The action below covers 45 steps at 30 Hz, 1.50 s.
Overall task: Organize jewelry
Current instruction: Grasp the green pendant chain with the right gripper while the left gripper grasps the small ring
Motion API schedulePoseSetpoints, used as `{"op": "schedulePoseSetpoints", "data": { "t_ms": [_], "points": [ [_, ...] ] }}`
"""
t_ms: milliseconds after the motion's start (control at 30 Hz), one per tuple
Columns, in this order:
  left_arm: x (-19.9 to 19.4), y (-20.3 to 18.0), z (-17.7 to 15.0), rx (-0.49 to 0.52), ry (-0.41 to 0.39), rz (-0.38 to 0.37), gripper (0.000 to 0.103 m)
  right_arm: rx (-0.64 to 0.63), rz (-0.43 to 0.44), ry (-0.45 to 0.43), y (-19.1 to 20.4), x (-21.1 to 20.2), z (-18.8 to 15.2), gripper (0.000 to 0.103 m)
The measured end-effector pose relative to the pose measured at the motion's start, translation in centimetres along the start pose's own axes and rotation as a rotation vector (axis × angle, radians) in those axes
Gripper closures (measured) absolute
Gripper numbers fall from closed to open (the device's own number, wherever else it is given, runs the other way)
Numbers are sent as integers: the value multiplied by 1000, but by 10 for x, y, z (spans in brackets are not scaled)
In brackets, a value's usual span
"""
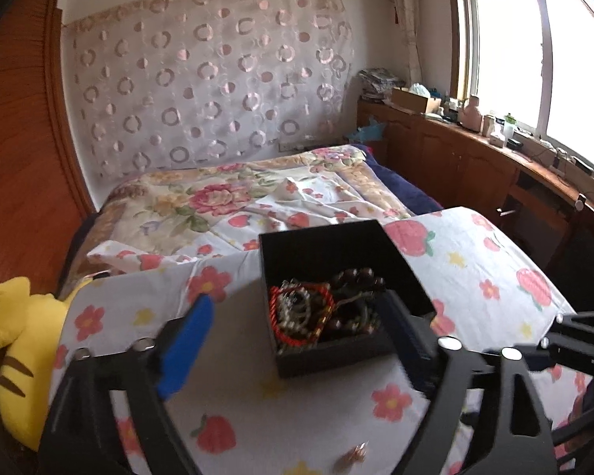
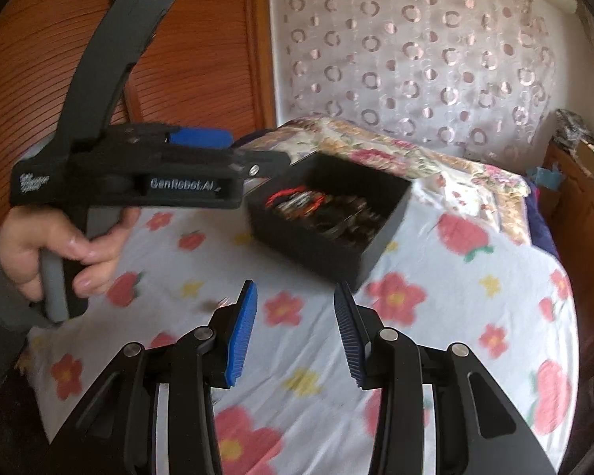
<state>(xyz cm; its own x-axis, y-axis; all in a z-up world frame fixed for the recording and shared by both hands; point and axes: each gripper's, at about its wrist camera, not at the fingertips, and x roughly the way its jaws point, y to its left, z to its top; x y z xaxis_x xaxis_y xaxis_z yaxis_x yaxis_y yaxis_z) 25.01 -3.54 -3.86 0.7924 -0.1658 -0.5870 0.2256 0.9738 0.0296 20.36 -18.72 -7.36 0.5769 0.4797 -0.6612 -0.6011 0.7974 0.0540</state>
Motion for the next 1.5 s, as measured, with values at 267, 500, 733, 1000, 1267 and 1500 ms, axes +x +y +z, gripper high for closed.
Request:
{"op": "schedulePoseSetpoints", "data": {
  "t_ms": [267, 500, 733, 1000, 1267, 1500],
  "points": [
    [-25, 13, -33, -16, -13, -32, 8, -63, 98, 88, 48, 5, -35, 60],
    [-33, 21, -62, -13, 33, -35, 8, -142, 82, 173, 69, 16, -46, 60],
    [-30, 30, -71, -37, 61, -47, 8, -170, 65, 191, 75, 17, -46, 78],
    [-26, 24, -75, -17, 89, -73, 8, -183, 29, 160, 66, 4, -43, 94],
    [-15, 8, -86, 20, 166, -127, 27, -130, -4, 85, 43, -22, -33, 94],
    [-8, -10, -91, 47, 202, -171, 58, -98, -25, 46, 26, -38, -22, 94]
  ]
}}
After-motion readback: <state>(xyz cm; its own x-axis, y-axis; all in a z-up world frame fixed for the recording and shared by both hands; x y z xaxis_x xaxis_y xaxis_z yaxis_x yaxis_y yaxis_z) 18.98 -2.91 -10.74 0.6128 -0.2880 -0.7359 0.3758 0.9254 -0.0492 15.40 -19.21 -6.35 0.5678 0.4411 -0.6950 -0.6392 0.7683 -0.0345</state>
